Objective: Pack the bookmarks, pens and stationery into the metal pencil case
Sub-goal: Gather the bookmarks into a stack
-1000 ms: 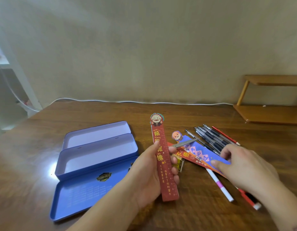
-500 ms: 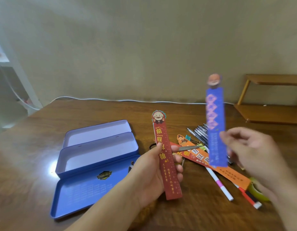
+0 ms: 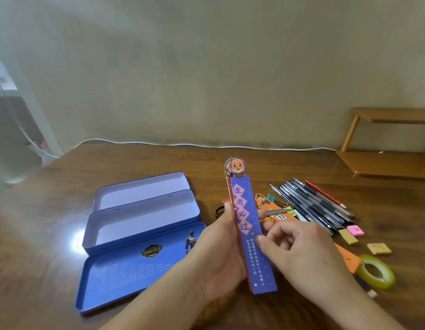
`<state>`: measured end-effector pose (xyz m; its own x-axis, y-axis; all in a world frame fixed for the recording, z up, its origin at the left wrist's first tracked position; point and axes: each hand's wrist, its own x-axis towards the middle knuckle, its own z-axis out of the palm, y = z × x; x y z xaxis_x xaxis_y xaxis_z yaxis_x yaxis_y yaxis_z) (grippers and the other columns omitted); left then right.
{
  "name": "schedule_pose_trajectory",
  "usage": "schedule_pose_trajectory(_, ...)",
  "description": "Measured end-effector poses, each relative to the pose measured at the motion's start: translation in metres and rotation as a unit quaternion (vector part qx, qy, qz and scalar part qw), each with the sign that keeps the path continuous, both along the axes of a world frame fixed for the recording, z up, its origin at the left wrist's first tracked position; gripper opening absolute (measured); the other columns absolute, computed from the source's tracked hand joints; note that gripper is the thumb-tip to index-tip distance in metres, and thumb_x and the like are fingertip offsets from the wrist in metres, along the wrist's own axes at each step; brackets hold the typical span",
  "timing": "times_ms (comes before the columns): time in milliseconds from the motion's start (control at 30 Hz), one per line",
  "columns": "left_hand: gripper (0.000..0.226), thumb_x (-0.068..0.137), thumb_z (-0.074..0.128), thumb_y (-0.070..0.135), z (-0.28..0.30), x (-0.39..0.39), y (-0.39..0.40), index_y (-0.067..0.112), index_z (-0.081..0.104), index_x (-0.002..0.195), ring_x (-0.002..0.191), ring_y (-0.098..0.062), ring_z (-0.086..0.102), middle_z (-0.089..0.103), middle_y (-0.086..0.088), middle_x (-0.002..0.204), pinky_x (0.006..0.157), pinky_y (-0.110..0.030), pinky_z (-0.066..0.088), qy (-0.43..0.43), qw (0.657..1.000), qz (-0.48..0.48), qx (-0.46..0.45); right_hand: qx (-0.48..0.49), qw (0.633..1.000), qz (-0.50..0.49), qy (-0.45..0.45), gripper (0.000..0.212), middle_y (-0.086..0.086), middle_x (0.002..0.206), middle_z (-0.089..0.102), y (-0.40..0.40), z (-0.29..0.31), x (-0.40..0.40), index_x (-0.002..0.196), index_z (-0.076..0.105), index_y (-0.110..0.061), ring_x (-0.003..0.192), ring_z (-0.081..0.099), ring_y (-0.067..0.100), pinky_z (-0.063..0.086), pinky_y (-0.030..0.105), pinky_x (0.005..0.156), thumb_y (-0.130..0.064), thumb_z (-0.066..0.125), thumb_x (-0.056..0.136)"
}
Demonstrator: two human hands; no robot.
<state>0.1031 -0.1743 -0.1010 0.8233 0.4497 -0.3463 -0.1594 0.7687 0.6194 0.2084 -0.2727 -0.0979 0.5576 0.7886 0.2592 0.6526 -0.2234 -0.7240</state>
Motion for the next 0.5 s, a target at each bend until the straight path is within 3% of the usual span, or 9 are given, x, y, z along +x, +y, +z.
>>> schedule_pose_trajectory(67, 0.062, 0.101, 0.027, 0.054, -0.001, -0.002, 0.001, 0.005, 0.064, 0.107, 0.092, -0.030, 0.062, 0.063, -0.018, 0.100, 0.081, -0.043, 0.053, 0.011, 1.000, 0.004, 0.002, 0.023, 0.999, 0.034, -0.030, 0.032, -0.016, 0.048, 0.056, -0.001, -0.001, 0.000, 0.060, 0.061, -0.020, 0.049, 0.054, 0.005, 0.048, 0.022, 0.053, -0.047, 0.074, 0.073)
schedule_pose_trajectory(133, 0.059, 0.101, 0.028, 0.052, -0.001, -0.003, 0.005, 0.005, 0.064, 0.103, 0.077, -0.026, 0.060, 0.062, -0.014, 0.085, 0.075, -0.040, 0.049, 0.015, 1.000, 0.018, 0.002, 0.036, 0.989, 0.111, -0.085, 0.034, -0.015, 0.051, 0.053, -0.005, 0.000, 0.003, 0.069, 0.061, -0.025, 0.050, 0.050, 0.005, 0.037, 0.014, 0.050, -0.057, 0.071, 0.070)
schedule_pose_trajectory(200, 0.059, 0.102, 0.028, 0.052, 0.000, -0.004, 0.009, 0.005, 0.063, 0.104, 0.066, -0.022, 0.055, 0.058, -0.010, 0.076, 0.068, -0.037, 0.046, 0.020, 0.999, 0.029, -0.002, 0.007, 0.966, 0.193, -0.173, 0.042, -0.022, 0.058, 0.050, -0.009, 0.004, 0.006, 0.080, 0.058, -0.033, 0.057, 0.048, -0.001, 0.036, 0.014, 0.052, -0.071, 0.064, 0.065)
schedule_pose_trajectory(267, 0.059, 0.103, 0.027, 0.051, 0.002, -0.005, 0.011, 0.004, 0.063, 0.105, 0.061, -0.019, 0.052, 0.056, -0.009, 0.072, 0.061, -0.033, 0.045, 0.023, 0.999, 0.041, -0.010, -0.023, 0.945, 0.229, -0.232, 0.050, -0.024, 0.068, 0.053, -0.012, 0.007, 0.008, 0.087, 0.056, -0.037, 0.063, 0.050, -0.002, 0.043, 0.020, 0.054, -0.080, 0.062, 0.061)
schedule_pose_trajectory(367, 0.057, 0.104, 0.028, 0.048, 0.003, -0.005, 0.011, 0.003, 0.062, 0.107, 0.060, -0.019, 0.052, 0.055, -0.009, 0.071, 0.057, -0.030, 0.045, 0.025, 0.998, 0.049, -0.013, -0.030, 0.927, 0.231, -0.295, 0.045, -0.018, 0.071, 0.058, -0.011, 0.006, 0.008, 0.085, 0.055, -0.036, 0.065, 0.054, 0.001, 0.047, 0.029, 0.051, -0.075, 0.063, 0.063)
schedule_pose_trajectory(500, 0.055, 0.104, 0.030, 0.048, 0.002, -0.006, 0.007, 0.004, 0.062, 0.107, 0.063, -0.019, 0.050, 0.055, -0.009, 0.074, 0.063, -0.031, 0.043, 0.024, 0.999, 0.044, -0.014, 0.001, 0.937, 0.178, -0.300, 0.035, -0.015, 0.063, 0.060, -0.009, 0.004, 0.006, 0.073, 0.056, -0.031, 0.058, 0.055, 0.005, 0.046, 0.030, 0.046, -0.065, 0.064, 0.067)
